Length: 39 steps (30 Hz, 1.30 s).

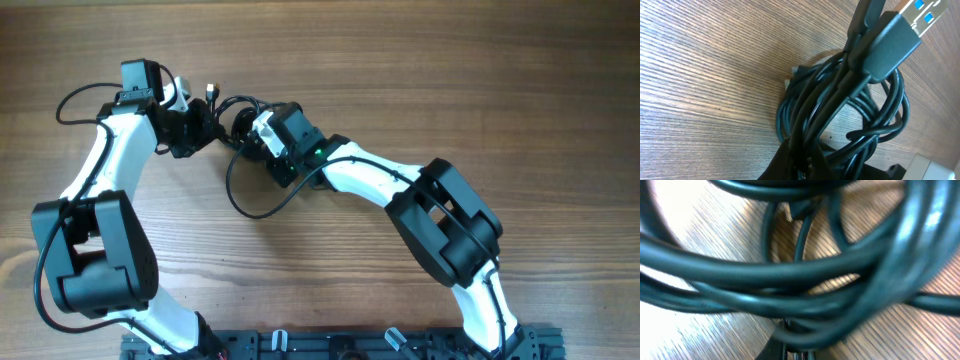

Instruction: Untangle cables

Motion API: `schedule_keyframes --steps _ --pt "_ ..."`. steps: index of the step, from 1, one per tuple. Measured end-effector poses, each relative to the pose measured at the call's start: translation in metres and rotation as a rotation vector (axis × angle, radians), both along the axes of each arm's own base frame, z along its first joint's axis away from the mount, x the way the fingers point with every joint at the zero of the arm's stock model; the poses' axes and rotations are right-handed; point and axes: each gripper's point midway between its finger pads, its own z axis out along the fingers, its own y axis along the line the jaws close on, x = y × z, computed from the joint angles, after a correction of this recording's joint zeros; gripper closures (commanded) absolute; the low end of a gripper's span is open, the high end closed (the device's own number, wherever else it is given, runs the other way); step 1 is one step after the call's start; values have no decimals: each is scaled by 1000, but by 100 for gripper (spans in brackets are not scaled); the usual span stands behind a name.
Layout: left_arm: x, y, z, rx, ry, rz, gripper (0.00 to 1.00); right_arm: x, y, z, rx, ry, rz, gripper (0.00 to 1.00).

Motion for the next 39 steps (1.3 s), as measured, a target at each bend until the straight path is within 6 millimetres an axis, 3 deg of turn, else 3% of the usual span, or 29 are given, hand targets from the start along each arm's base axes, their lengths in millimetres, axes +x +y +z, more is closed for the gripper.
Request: schedule_keyframes --steps 4,7,10,12,14,20,27,39 --pt "0 0 0 0 0 0 96 -2 -33 3 -119 25 -65 96" --pt "0 0 0 0 0 0 96 3 -76 13 -216 47 -165 96" --pt "0 0 0 0 0 0 96 13 -116 36 -267 42 -265 96" --pt "0 0 0 0 0 0 96 19 -154 59 -309 38 -351 96" --pt "0 0 0 0 0 0 96 18 -189 69 -364 61 -415 96" --pt "-1 -4 1 -12 3 -9 96 2 -275 62 -508 225 -556 96" --pt "-5 -23 3 -54 9 -54 96 3 -317 58 -454 324 -660 96" --pt "-9 -44 3 -58 17 -106 96 5 -339 57 -359 392 -730 96"
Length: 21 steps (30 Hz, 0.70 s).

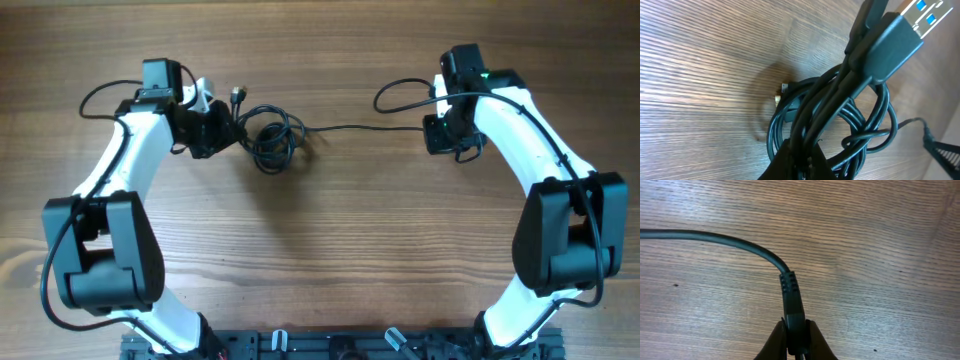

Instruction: Untangle cables

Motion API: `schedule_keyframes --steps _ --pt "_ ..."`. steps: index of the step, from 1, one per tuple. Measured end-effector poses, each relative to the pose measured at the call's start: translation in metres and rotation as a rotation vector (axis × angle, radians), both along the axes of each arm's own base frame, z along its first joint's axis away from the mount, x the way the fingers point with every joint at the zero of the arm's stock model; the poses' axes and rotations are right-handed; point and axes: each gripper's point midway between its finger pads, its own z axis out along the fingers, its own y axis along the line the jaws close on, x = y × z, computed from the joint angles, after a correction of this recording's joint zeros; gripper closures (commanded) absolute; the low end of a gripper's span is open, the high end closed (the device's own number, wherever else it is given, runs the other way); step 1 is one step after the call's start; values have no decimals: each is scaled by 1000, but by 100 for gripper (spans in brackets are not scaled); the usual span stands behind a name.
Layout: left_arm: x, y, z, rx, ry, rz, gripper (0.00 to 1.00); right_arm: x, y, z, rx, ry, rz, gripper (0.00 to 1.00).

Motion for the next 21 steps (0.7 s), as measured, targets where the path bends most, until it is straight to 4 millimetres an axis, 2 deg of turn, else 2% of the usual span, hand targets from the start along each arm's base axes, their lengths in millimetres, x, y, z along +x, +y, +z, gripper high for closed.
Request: schedule_keyframes --steps 5,9,10,12,15,20,21 --pt "-3 -18 -9 99 12 -27 96 1 -12 0 -26 -1 -33 96" --pt "-7 -32 -28 215 54 0 96 4 -17 1 -31 -17 -91 96" --pt "-6 -34 -31 229 57 3 92 5 -17 1 -28 -21 -99 96" --pt "-5 -39 -38 256 58 5 77 9 -17 1 -20 -36 -115 96" --pt "-7 -47 -43 281 60 -2 63 12 -18 1 -10 -49 -131 95" --pt "-7 -46 -44 305 56 0 33 12 -19 1 -6 -49 -146 95" --pt "-7 -45 -44 311 58 1 30 12 -19 1 -6 -49 -147 95"
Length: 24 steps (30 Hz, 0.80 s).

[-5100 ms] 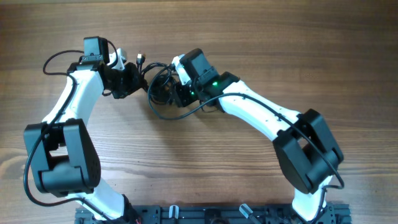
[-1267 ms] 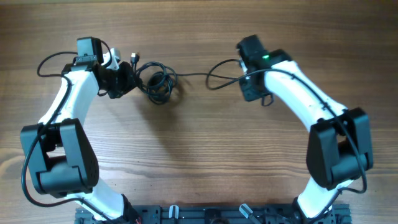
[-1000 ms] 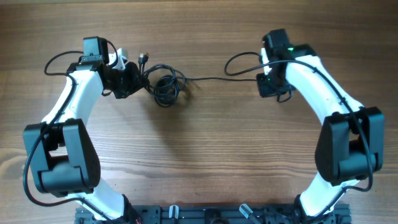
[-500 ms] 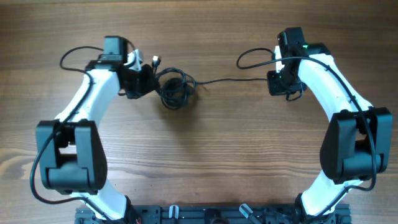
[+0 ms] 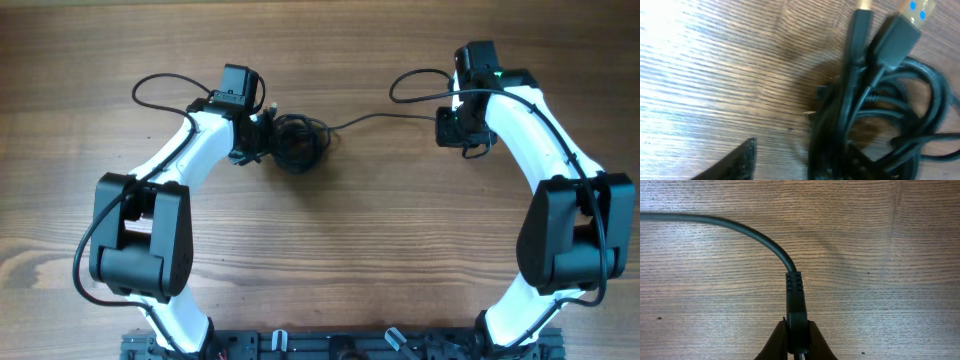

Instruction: Untangle cables

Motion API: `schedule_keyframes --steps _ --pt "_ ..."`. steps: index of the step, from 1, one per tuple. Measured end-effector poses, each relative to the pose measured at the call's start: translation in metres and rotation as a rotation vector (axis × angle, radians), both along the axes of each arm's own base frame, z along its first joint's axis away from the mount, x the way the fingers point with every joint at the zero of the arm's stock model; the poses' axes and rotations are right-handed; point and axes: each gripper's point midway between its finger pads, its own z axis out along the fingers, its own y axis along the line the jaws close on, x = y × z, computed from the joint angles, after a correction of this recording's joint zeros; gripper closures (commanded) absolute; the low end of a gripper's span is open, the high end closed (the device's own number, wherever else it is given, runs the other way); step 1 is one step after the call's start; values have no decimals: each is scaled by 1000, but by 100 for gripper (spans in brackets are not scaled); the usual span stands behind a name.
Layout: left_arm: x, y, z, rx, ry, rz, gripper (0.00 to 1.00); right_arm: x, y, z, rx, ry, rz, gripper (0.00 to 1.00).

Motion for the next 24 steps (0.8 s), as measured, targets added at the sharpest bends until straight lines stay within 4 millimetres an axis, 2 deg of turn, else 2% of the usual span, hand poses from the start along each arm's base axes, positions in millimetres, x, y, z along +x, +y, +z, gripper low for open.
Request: schedule_keyframes --steps 3,9,14,15,18,19,21,24 --pt "-6 2 -2 17 17 -27 24 0 0 0 0 0 0 95" --pt "-18 7 9 59 88 -99 24 0 0 0 1 0 -3 83" --pt "-15 7 27 68 95 -122 26 1 -1 0 2 -3 -10 60" --pt "-14 6 29 68 92 -124 29 2 -1 0 3 -7 -17 55" --pt "-13 2 32 45 88 -131 55 6 -2 1 5 -23 -24 50" --pt "-13 -1 32 27 85 -143 60 8 -2 1 9 -32 -26 47" --pt "-10 -9 35 -17 73 -147 63 12 1 2 24 -48 -25 41" --pt "-1 -19 39 -70 36 -146 84 18 8 3 69 -74 -18 42"
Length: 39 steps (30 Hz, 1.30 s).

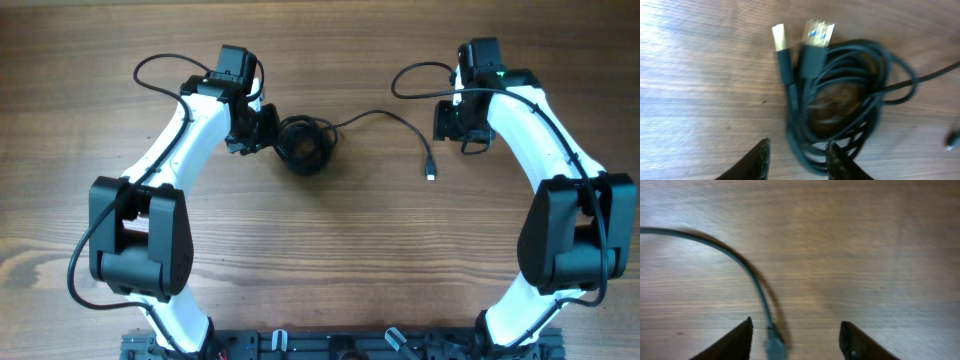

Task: Untangle cables
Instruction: 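Bring the right gripper back toward the left gripper over the coil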

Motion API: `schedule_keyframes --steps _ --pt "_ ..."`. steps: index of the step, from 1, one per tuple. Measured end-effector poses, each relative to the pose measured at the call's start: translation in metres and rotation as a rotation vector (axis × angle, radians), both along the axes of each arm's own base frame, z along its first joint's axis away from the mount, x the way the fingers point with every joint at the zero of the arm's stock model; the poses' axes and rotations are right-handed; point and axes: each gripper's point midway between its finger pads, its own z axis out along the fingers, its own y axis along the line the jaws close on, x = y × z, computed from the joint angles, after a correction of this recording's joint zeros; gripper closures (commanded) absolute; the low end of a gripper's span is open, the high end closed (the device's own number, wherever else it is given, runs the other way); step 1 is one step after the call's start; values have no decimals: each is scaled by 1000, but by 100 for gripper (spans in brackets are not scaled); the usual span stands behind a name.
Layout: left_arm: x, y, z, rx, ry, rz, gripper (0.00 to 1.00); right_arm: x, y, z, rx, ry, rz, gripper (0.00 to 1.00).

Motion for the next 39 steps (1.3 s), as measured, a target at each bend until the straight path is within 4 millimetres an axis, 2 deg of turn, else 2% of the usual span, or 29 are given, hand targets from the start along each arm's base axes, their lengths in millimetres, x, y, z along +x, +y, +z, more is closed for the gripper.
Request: schedule_keyframes --steps 2,3,9,11,16,20,23,26,30,34,36,39 --pt "5 -5 2 -26 -14 27 94 5 9 2 51 -20 12 46" --pt "7 -6 3 -36 -19 37 96 7 15 3 82 -27 20 47" --pt "5 -23 4 -48 -22 28 96 14 63 15 317 -71 109 60" --pt "4 -26 3 -22 -31 20 96 11 86 19 383 -68 158 64" --pt "8 -25 1 37 -63 21 96 2 128 24 445 -63 253 65" --pt "15 -23 1 51 -96 32 96 3 163 15 473 -79 334 64" --pt "17 -22 1 55 -106 38 96 5 185 -1 484 -83 383 64" --pt "18 -20 0 57 -109 42 96 12 200 -12 493 -111 410 63" --pt "21 -19 -6 58 -107 48 96 19 208 -19 509 -130 402 63" --pt "20 -18 -20 67 -78 48 96 25 211 -19 546 -122 299 64" --pt "19 -18 -23 69 -70 47 96 25 211 -19 568 -96 223 67" --pt "19 -19 -23 67 -73 47 96 24 212 -19 590 -68 149 66"
